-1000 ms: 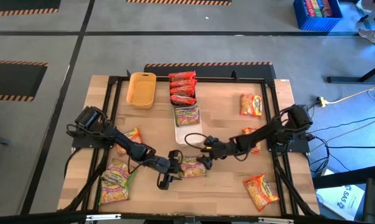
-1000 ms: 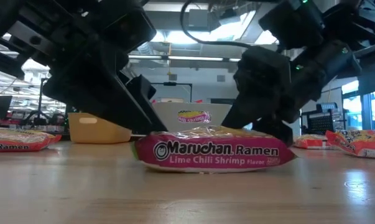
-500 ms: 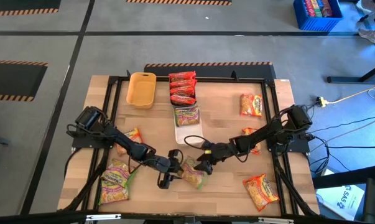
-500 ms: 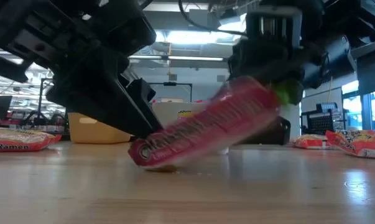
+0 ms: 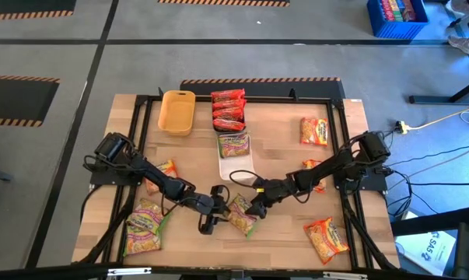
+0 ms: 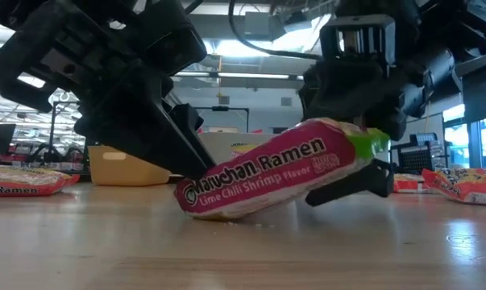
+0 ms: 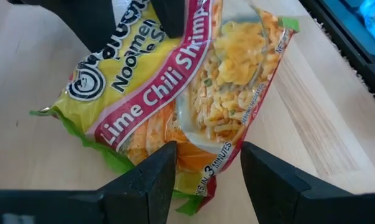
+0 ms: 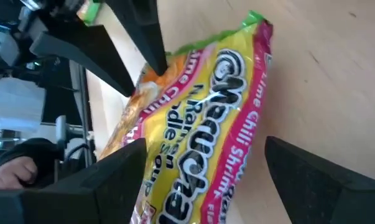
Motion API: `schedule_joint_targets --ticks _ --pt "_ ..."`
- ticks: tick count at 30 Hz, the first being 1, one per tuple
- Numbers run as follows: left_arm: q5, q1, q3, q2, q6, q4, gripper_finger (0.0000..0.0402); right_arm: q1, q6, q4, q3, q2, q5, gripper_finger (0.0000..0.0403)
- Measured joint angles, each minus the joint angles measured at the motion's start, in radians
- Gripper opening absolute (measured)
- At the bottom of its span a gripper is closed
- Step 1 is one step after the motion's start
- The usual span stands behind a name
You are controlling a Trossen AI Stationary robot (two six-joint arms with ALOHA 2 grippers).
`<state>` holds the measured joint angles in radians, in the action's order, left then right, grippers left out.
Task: Sort Maruchan noodles
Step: Put the top green noodle pack into the white bin
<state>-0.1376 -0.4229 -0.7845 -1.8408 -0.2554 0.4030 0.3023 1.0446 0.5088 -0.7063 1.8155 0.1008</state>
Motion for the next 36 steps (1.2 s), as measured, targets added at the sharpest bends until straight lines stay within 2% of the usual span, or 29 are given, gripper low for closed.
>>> schedule_joint_targets --ticks 8,11,23,27,36 --pt "-0.009 0.0 0.0 0.0 0.0 0.004 0.0174 0.0 -0.011 0.048 -0.087 0.105 0.069 0.0309" --pt "-0.008 0.0 0.0 0.001 0.0 0.003 0.0174 0.0 -0.043 0.026 -0.114 0.111 0.077 0.0296" --pt "-0.001 -0.006 0.0 0.014 0.003 -0.014 0.0174 0.034 -0.063 0.003 -0.122 0.109 0.058 0.0162" --pt "-0.006 -0.021 0.0 0.066 0.002 -0.107 0.0174 0.037 -0.101 -0.002 -0.123 0.096 0.051 0.0144" --pt "-0.026 -0.087 0.002 0.233 -0.072 -0.439 0.0174 0.039 -0.212 -0.056 -0.126 -0.012 0.041 0.014"
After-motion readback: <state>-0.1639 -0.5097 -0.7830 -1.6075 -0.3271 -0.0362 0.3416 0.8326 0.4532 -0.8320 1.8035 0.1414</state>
